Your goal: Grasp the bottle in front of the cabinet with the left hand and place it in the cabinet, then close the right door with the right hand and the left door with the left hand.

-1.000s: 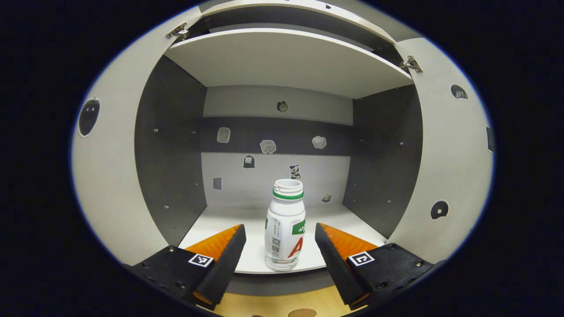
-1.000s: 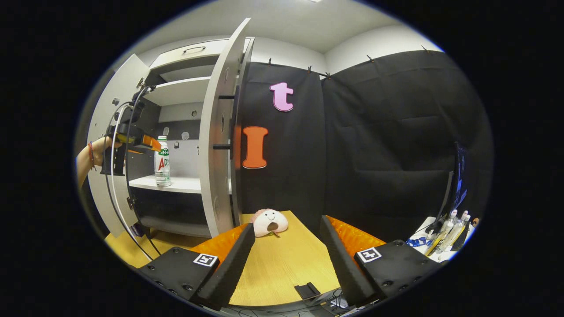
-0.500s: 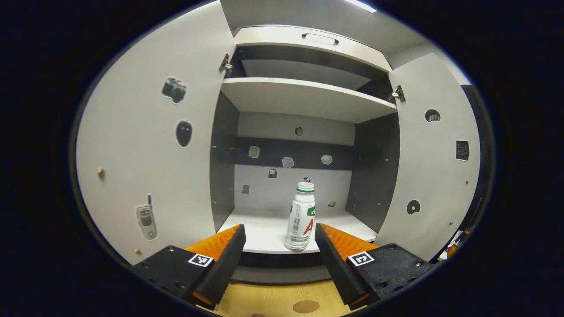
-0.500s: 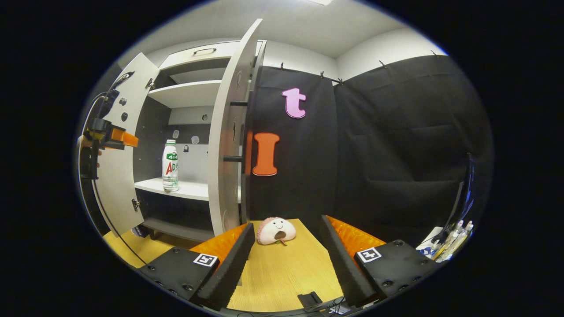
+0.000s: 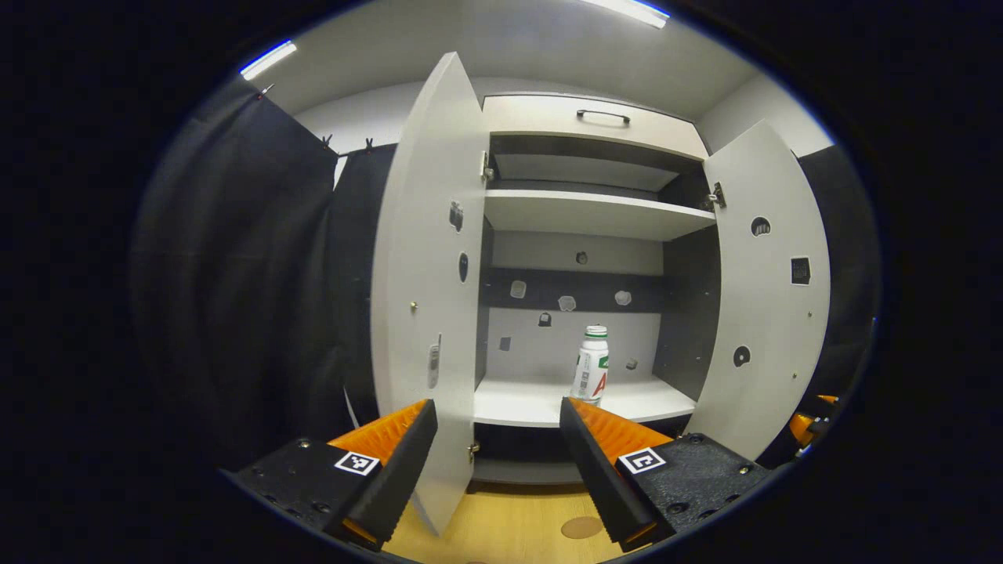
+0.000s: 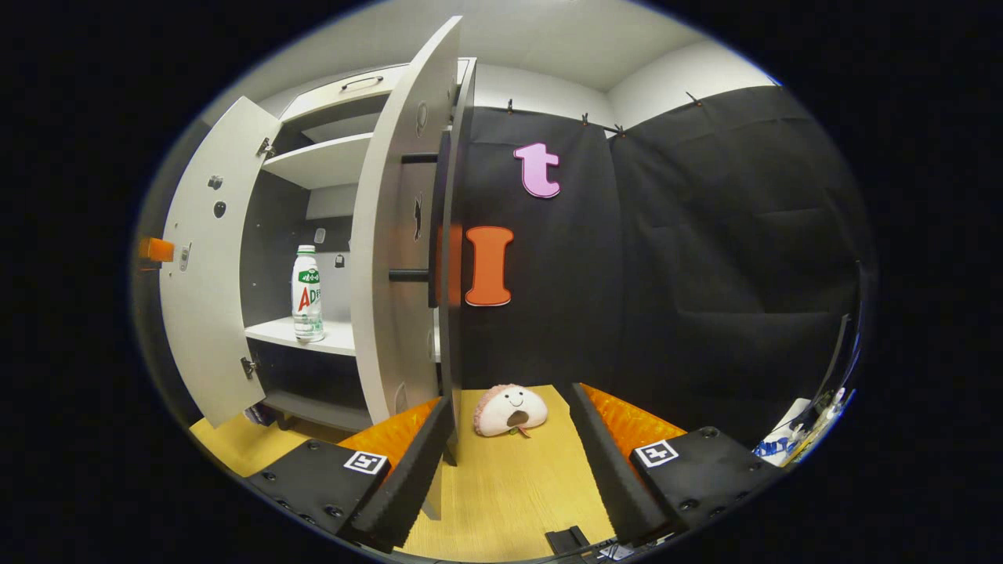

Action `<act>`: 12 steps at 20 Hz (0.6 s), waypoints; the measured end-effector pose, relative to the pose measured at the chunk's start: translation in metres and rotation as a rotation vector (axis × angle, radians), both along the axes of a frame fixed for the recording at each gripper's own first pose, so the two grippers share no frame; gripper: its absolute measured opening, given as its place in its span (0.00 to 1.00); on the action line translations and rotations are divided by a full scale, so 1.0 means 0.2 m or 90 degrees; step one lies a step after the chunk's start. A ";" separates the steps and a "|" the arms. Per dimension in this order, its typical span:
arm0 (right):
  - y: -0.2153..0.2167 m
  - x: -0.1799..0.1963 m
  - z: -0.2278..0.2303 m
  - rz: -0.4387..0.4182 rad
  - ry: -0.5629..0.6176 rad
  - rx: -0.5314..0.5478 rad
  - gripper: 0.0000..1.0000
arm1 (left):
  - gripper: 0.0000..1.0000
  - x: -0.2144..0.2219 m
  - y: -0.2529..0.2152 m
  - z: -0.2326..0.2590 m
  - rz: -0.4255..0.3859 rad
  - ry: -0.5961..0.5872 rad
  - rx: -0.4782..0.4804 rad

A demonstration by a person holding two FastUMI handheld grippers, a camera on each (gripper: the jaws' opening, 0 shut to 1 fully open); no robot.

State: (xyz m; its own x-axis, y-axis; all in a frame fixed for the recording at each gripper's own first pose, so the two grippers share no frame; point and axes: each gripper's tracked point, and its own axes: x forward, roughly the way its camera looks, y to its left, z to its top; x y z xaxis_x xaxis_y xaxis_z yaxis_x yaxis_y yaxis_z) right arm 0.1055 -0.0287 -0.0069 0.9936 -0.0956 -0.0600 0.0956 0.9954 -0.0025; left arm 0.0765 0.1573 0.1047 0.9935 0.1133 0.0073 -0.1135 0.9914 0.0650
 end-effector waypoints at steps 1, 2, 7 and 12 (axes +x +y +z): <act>0.00 0.02 -0.01 0.003 0.002 0.001 0.99 | 0.96 -0.04 0.04 0.01 0.013 -0.005 0.004; 0.00 0.04 -0.01 0.007 0.004 0.002 0.99 | 0.95 -0.08 0.07 0.02 0.020 -0.010 0.007; 0.00 0.16 -0.04 0.021 0.014 0.018 0.99 | 0.96 -0.22 0.23 0.03 0.046 -0.023 0.008; 0.05 0.20 -0.05 0.054 0.022 0.023 1.00 | 0.96 -0.33 0.38 0.04 0.084 -0.028 0.015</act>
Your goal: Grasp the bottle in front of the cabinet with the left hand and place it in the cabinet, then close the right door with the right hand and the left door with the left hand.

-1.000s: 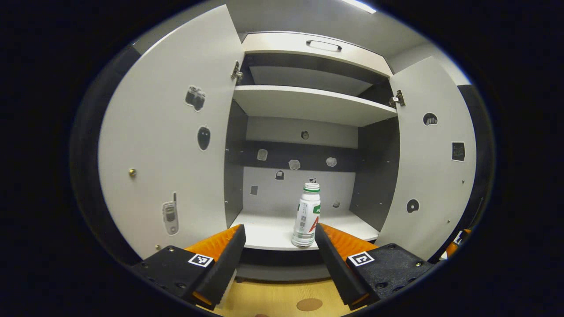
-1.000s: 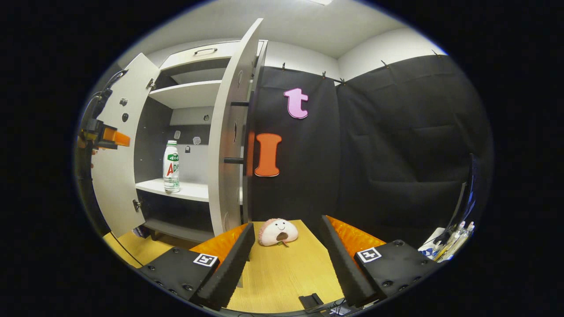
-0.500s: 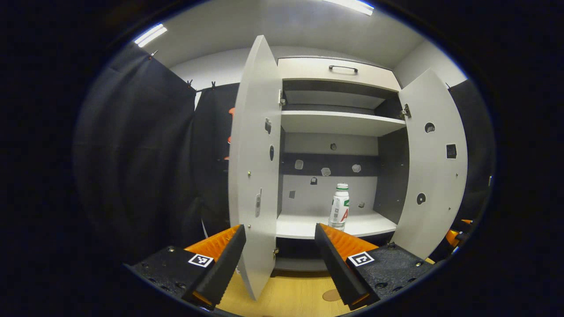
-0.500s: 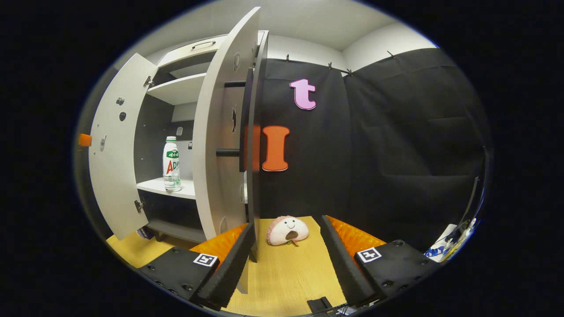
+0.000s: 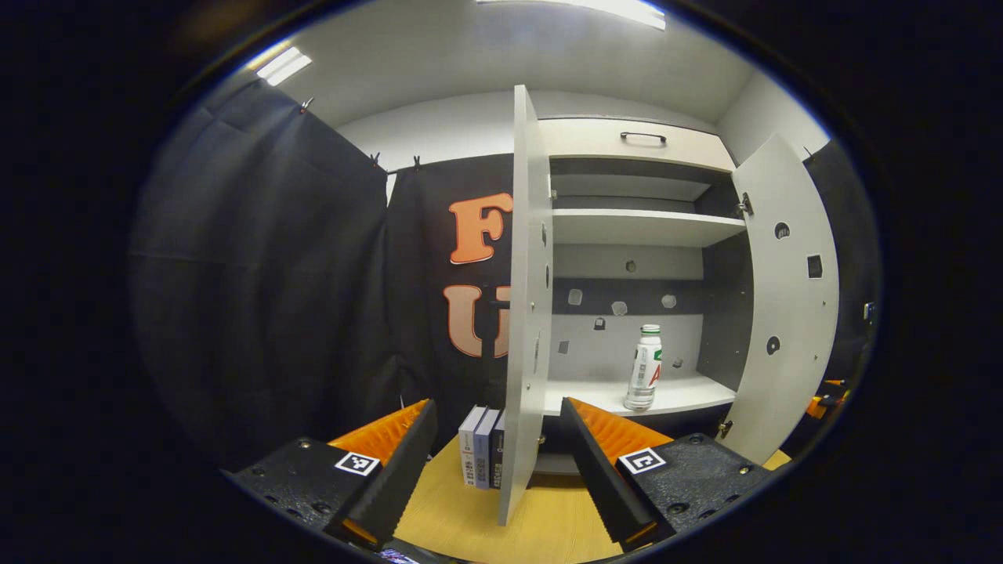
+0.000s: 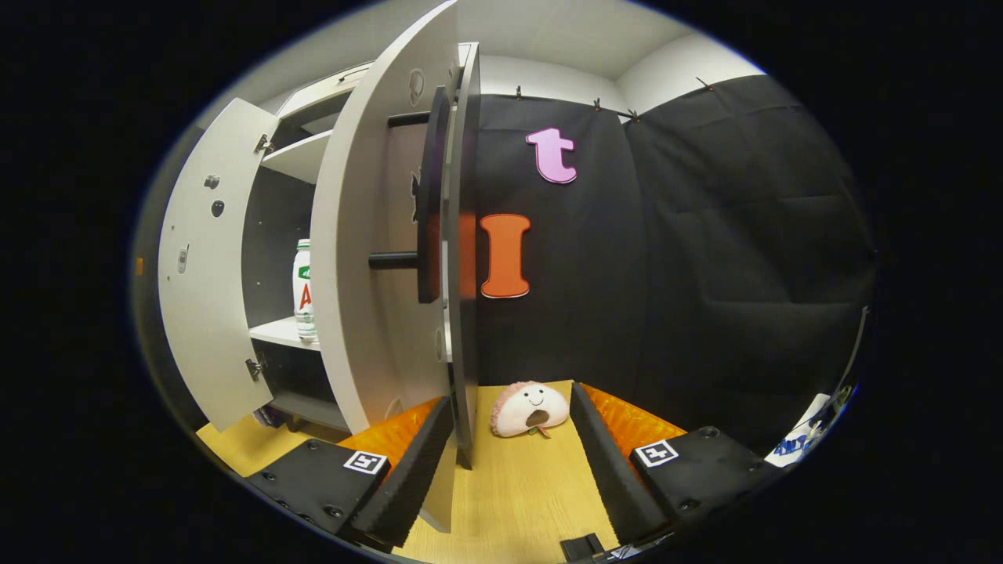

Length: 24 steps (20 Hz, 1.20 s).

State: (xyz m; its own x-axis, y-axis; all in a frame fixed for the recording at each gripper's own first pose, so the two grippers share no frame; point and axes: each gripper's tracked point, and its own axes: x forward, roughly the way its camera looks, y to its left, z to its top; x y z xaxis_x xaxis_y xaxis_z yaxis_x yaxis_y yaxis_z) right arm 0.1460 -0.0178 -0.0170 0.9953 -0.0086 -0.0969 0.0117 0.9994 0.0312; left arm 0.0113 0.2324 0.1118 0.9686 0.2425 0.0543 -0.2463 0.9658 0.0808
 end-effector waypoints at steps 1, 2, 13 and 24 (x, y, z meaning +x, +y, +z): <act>0.00 0.01 -0.01 0.000 0.000 0.000 0.99 | 0.96 -0.02 0.02 0.00 0.004 -0.002 -0.004; -0.01 -0.01 -0.01 -0.001 0.001 0.001 0.98 | 0.96 -0.03 0.05 0.01 0.010 -0.005 -0.008; 0.13 -0.04 -0.03 0.035 -0.008 0.010 0.97 | 0.95 -0.10 0.21 -0.02 0.048 0.000 -0.024; 0.56 0.05 -0.02 0.127 -0.023 -0.012 0.97 | 0.95 -0.12 0.26 -0.05 0.051 0.004 -0.037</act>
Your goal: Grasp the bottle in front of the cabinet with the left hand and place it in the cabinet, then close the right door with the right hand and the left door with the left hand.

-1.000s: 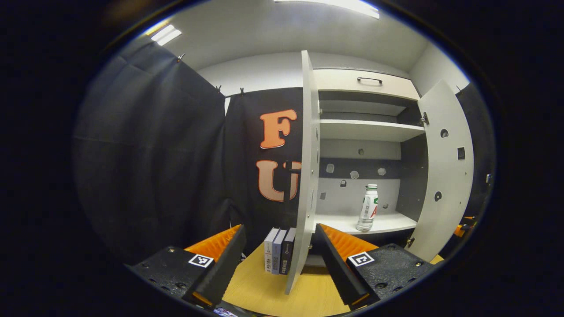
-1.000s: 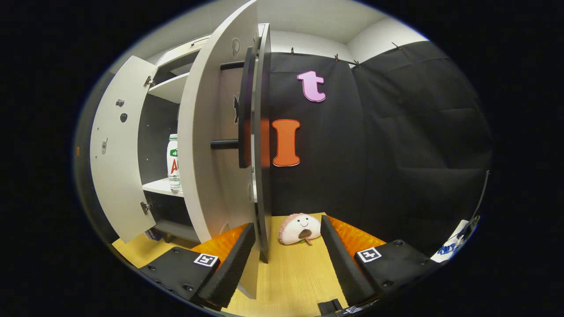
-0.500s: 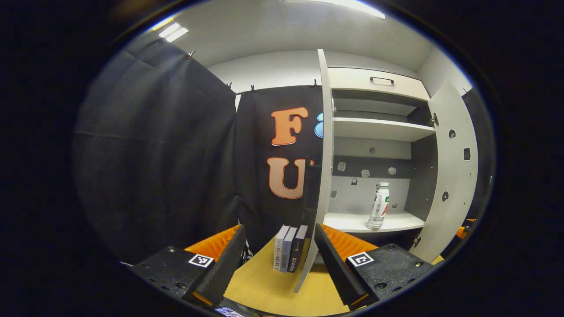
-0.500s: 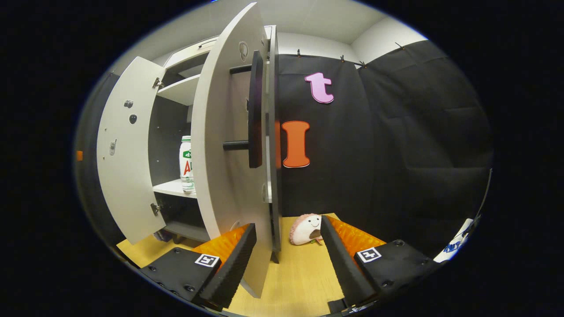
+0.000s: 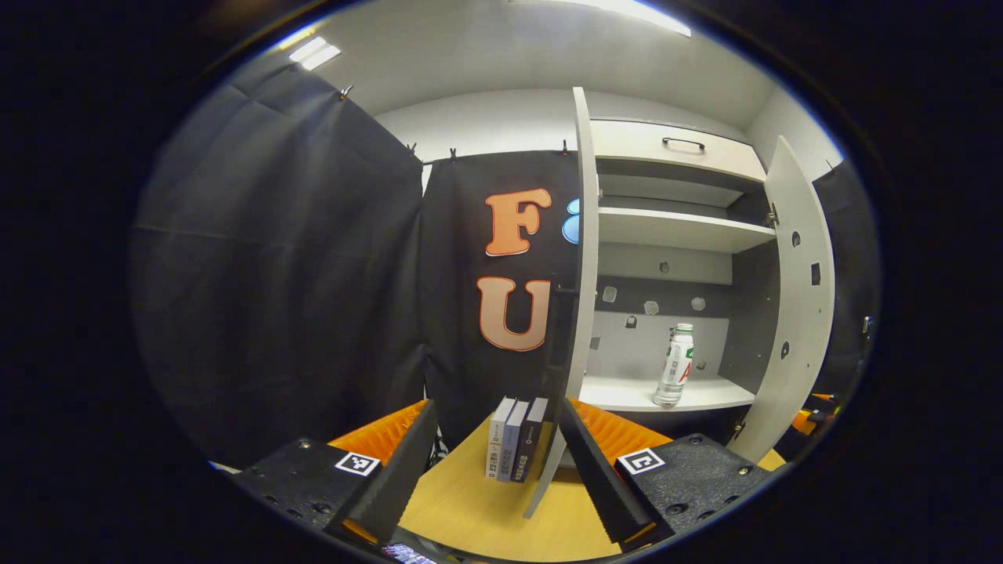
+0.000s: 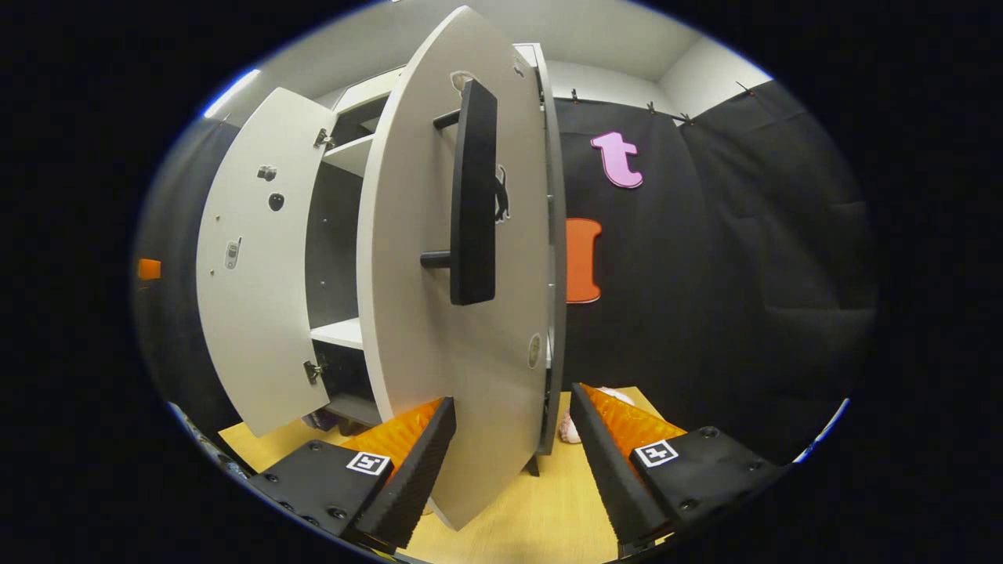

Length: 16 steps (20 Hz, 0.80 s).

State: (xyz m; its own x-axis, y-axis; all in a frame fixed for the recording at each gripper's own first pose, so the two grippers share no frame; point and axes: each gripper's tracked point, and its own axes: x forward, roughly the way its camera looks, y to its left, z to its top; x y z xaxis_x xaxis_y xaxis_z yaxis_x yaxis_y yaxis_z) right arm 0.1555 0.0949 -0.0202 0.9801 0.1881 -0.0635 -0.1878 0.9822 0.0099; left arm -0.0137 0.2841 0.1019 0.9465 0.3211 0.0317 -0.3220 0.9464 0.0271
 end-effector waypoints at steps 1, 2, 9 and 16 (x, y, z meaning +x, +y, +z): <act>0.04 0.02 0.00 0.004 -0.005 -0.005 0.97 | 0.95 -0.01 0.02 -0.01 0.004 0.001 -0.001; 0.06 0.03 0.00 0.003 -0.011 -0.009 0.97 | 0.95 -0.02 0.03 -0.02 0.008 0.002 -0.003; 0.23 0.23 -0.01 0.013 -0.032 -0.014 0.97 | 0.95 -0.06 0.15 -0.07 0.034 0.012 -0.004; 0.52 0.45 -0.03 0.032 -0.025 -0.054 0.98 | 0.95 -0.05 0.24 -0.12 0.052 0.023 0.012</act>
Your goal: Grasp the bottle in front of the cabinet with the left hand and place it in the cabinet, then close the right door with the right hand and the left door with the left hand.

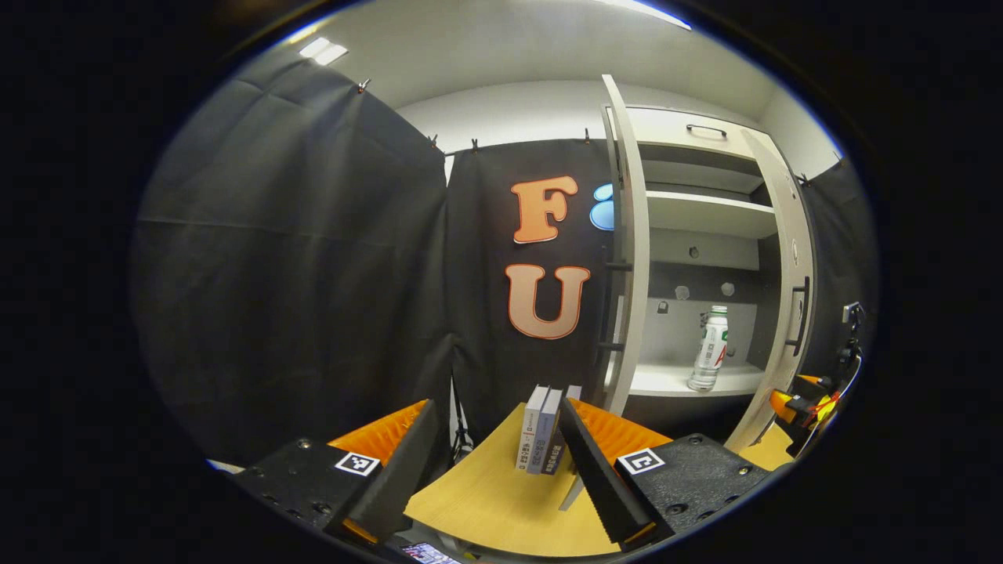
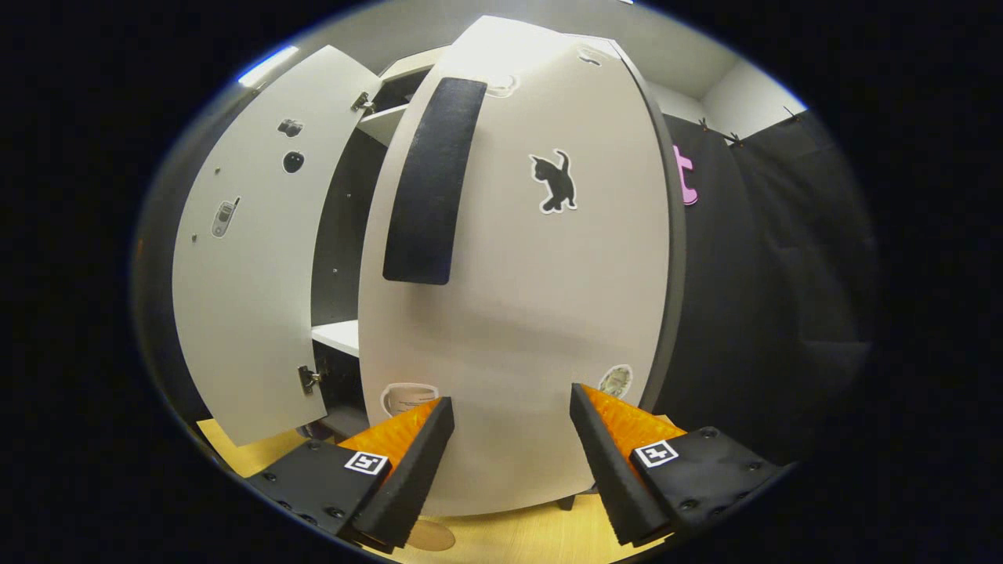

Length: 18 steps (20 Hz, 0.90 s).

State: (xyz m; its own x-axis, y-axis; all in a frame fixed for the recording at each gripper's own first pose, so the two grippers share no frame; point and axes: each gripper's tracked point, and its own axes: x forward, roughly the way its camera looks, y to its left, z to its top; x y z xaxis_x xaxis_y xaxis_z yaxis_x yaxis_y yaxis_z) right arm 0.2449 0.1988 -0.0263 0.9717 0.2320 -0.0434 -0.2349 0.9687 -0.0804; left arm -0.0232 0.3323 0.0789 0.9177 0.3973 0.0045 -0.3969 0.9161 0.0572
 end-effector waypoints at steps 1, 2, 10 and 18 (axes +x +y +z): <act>0.00 0.01 0.01 -0.005 -0.008 0.005 0.98 | 0.95 0.01 0.01 -0.01 0.002 0.001 0.002; 0.00 0.01 0.00 -0.008 -0.009 0.006 0.95 | 0.95 0.02 0.02 -0.02 0.002 0.001 0.002; 0.00 -0.11 -0.02 0.000 0.003 -0.005 0.95 | 0.95 0.18 0.06 -0.17 -0.010 0.025 -0.005; -0.18 -0.30 0.06 -0.031 0.009 0.033 0.95 | 0.95 0.38 0.08 -0.24 -0.030 0.030 -0.005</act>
State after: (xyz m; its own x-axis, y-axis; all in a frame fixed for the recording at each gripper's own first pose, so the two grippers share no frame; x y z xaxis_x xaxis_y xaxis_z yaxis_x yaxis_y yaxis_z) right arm 0.1849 0.1636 -0.0143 0.9814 0.1863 -0.0462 -0.1877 0.9819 -0.0263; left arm 0.0522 0.3479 0.0305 0.9345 0.3535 -0.0426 -0.3503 0.9342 0.0676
